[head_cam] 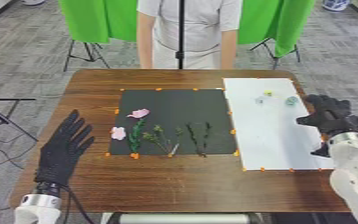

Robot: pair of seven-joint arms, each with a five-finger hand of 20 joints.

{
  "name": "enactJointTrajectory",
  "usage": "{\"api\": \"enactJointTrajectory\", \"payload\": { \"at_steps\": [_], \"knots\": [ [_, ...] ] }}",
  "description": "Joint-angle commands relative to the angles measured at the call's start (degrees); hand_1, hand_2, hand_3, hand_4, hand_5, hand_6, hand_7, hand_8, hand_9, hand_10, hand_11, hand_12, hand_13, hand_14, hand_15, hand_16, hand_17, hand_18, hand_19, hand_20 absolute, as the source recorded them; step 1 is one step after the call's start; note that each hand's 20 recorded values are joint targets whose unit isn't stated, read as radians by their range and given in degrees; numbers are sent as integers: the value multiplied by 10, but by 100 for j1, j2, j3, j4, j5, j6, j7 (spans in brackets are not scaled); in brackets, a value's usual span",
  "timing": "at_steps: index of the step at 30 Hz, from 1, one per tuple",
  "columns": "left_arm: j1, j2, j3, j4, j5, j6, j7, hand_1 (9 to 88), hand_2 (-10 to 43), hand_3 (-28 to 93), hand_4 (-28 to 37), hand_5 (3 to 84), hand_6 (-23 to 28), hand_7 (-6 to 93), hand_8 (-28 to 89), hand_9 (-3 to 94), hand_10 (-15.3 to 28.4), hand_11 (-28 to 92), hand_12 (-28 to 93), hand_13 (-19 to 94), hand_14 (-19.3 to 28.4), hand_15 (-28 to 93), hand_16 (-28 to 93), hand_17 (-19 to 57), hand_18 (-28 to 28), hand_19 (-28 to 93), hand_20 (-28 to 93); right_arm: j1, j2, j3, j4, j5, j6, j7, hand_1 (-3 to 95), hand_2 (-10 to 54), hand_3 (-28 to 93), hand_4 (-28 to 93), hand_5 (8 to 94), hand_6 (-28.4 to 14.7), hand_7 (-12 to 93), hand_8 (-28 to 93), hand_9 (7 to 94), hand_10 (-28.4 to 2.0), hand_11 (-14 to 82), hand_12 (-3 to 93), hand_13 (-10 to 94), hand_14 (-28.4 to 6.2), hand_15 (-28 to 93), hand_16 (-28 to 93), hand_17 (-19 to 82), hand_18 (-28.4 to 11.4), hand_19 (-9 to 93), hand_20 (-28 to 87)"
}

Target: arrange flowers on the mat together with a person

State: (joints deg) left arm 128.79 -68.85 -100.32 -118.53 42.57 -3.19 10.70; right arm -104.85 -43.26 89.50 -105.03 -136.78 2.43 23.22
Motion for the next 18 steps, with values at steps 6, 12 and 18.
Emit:
{"api": "enactJointTrajectory", "payload": {
  "at_steps": [6, 12, 18],
  "knots": [
    [11, -35, 34, 15, 3, 29, -50, 244, -32, 732, -266, 244, 10, 160, -87, 179, 94, 114, 141, 160, 114, 132, 64, -130, 195, 385, 137, 866, 131, -689, 766, -489, -183, 272, 311, -95, 869, -283, 427, -23, 330, -176, 446, -110, 382, 250, 435, -84, 600, 155, 159, -184, 634, 358],
    [-1, -16, 75, 29, -1, 11, 0, 244, -32, 731, -267, 245, 11, 159, -86, 179, 95, 114, 141, 160, 114, 132, 63, -130, 195, 385, 137, 1098, 130, -850, 1039, -506, -409, 282, 314, -95, 869, -283, 446, -17, 335, -183, 465, -108, 388, 245, 448, -83, 604, 151, 163, -186, 639, 361],
    [-7, -24, 58, 38, 5, 1, -17, 244, -32, 732, -267, 245, 11, 159, -86, 179, 94, 114, 141, 160, 114, 133, 63, -130, 195, 384, 136, 1168, 71, -863, 1118, -592, -883, 407, 317, -95, 864, -283, 461, -5, 342, -188, 489, -101, 386, 241, 458, -82, 598, 148, 163, -185, 638, 361]
  ]
}}
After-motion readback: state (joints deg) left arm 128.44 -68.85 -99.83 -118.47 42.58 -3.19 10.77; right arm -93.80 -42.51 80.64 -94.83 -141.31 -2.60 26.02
